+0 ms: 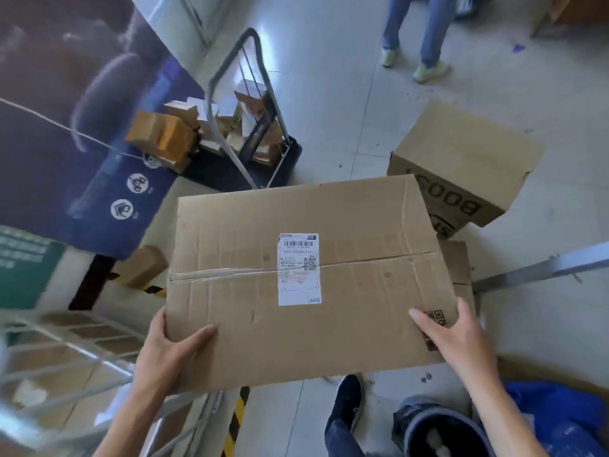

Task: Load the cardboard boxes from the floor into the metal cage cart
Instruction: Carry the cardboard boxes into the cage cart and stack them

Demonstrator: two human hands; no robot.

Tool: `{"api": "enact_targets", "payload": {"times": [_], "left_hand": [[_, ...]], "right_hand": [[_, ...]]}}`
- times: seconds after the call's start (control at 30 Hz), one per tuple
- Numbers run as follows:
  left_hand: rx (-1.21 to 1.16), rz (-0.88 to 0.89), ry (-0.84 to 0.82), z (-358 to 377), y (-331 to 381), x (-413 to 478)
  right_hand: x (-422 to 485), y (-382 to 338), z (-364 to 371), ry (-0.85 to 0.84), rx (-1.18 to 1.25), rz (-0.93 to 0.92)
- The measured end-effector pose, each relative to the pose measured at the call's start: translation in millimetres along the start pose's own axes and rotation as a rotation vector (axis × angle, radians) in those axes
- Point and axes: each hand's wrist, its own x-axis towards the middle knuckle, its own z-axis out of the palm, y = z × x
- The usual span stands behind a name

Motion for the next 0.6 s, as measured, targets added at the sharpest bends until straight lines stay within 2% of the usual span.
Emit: {"api": "enact_targets", "payload": {"times": [0.17, 0.3, 0.6], "left_hand": [[-0.059, -0.070, 0.146, -106.7, -34.9, -50.8], [-0.113, -0.140, 0.244, -181.9, -74.7, -95.4], [-0.276, -0.230, 0.499, -356.2, -251.9, -217.0]], "right_hand": [[-63.0, -87.9, 8.5, -0.122, -0.083, -0.164], [-126.3, -153.8, 14.0, -0.152, -0.137, -0.271], [-349.7, -272.1, 95.5, -0.150, -0.278, -0.568]]}}
